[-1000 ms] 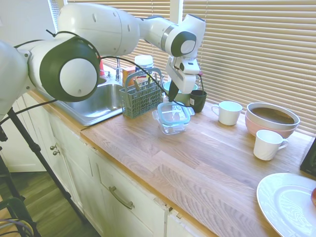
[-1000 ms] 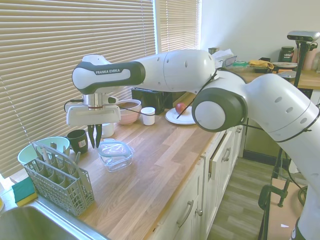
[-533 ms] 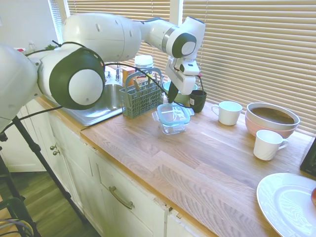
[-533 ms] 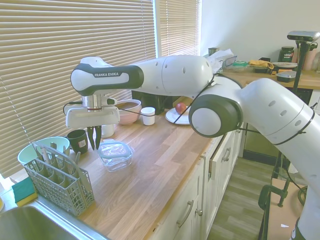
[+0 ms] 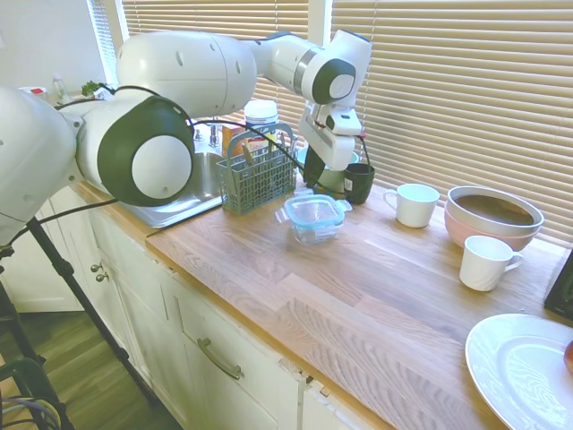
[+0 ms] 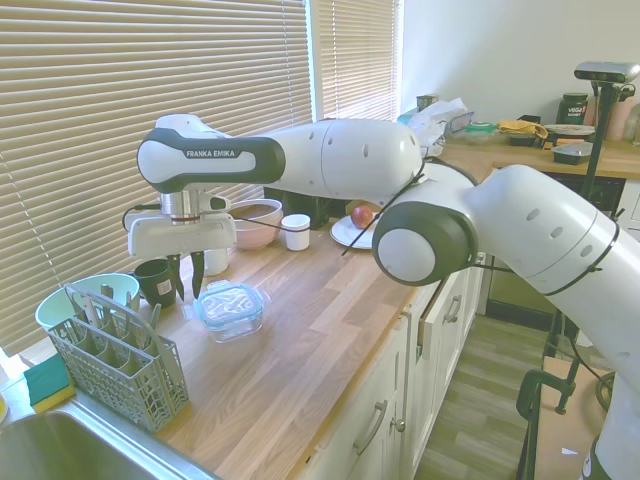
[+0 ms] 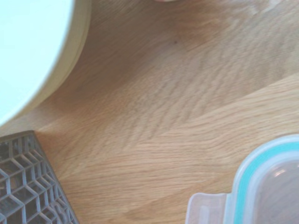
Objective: Cover the lid of the food container
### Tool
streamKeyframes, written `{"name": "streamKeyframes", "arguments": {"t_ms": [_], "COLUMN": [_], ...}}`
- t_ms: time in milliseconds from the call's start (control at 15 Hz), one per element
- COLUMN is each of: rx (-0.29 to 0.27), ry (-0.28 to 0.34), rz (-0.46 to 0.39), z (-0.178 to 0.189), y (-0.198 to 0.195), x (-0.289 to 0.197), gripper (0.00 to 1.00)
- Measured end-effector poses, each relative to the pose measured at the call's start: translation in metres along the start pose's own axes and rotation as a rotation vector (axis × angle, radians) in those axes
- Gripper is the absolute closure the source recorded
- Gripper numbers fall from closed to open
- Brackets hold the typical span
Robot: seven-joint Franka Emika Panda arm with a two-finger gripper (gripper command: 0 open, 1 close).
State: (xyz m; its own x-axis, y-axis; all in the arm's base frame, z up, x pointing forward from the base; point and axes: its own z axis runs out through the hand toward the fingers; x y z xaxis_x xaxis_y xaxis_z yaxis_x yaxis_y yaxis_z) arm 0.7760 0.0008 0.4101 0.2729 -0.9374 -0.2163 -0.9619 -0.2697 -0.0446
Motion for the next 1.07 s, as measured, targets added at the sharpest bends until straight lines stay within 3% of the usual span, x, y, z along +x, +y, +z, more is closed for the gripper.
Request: {"name": "streamKeyframes", "arguments": {"t_ms": [533,867,1067], "rx": [0.019,0.051,0.042], "ry": [0.026,0.056,0.074], "rz": [0.018,0.010,-0.034], "z": [-0.013,-0.050,-0.070], "y": [0.002,0.017,0.036], "x": [0.008,0.035,0.051], "gripper": [0.00,0.00,0.00]}}
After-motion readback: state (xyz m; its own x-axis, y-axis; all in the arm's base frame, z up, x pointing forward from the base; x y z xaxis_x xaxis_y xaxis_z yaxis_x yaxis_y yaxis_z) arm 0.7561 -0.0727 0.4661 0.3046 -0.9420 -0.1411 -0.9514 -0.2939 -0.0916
